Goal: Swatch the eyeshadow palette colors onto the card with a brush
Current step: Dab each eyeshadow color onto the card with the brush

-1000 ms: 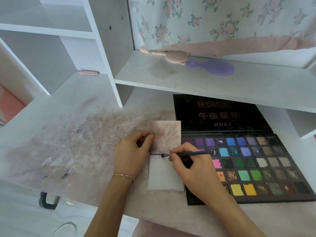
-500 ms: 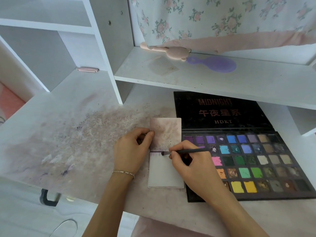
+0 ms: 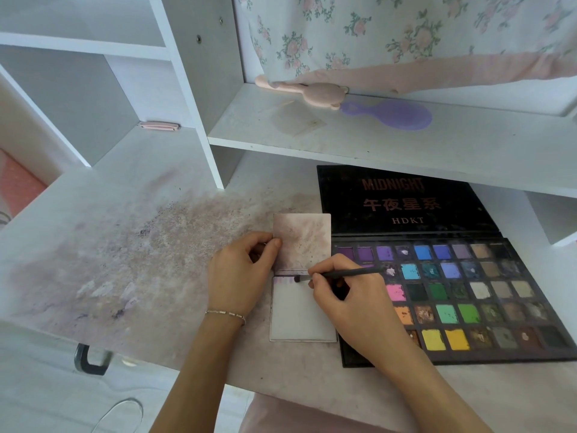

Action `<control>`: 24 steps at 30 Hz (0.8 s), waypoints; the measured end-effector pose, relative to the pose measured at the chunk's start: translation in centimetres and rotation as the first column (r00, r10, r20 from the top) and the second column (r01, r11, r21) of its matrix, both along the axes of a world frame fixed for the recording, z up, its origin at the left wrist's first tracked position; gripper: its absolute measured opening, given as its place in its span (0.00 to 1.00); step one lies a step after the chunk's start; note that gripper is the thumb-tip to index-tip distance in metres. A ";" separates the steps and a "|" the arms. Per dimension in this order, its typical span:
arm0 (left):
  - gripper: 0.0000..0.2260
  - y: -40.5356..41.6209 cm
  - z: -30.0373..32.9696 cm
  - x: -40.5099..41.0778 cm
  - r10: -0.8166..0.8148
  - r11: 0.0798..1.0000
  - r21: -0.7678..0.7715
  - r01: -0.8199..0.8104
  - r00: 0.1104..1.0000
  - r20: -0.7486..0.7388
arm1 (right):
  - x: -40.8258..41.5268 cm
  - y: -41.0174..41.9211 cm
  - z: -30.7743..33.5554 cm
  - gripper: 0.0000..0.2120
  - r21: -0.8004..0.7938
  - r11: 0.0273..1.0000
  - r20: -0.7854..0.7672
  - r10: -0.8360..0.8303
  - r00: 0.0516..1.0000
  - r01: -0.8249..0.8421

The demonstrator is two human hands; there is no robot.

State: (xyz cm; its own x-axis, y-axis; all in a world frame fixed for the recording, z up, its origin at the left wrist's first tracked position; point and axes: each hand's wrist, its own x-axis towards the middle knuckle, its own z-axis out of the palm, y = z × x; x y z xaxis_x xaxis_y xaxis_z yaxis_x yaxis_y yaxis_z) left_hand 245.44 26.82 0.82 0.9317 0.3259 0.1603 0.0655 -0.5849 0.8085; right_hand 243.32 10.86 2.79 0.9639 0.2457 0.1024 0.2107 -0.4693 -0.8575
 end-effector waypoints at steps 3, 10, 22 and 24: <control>0.03 0.0 -0.1 0.1 0.008 1.000 -0.006 -0.008 1.000 0.003 | 0.0 -0.1 0.0 0.06 0.004 1.000 0.001 0.008 1.000 -0.008; 0.03 0.0 0.0 0.1 0.010 1.000 -0.012 -0.010 1.000 0.009 | 0.1 -0.1 -0.2 0.05 -0.004 1.000 0.008 0.007 1.000 -0.006; 0.03 0.0 0.0 0.0 0.009 1.000 -0.001 -0.009 1.000 0.024 | 0.1 -0.1 -0.3 0.07 -0.003 1.000 0.012 0.020 1.000 -0.020; 0.03 0.0 0.0 0.0 0.004 1.000 -0.005 -0.004 1.000 0.026 | 0.1 -0.1 -0.3 0.06 -0.004 1.000 0.016 0.013 1.000 -0.013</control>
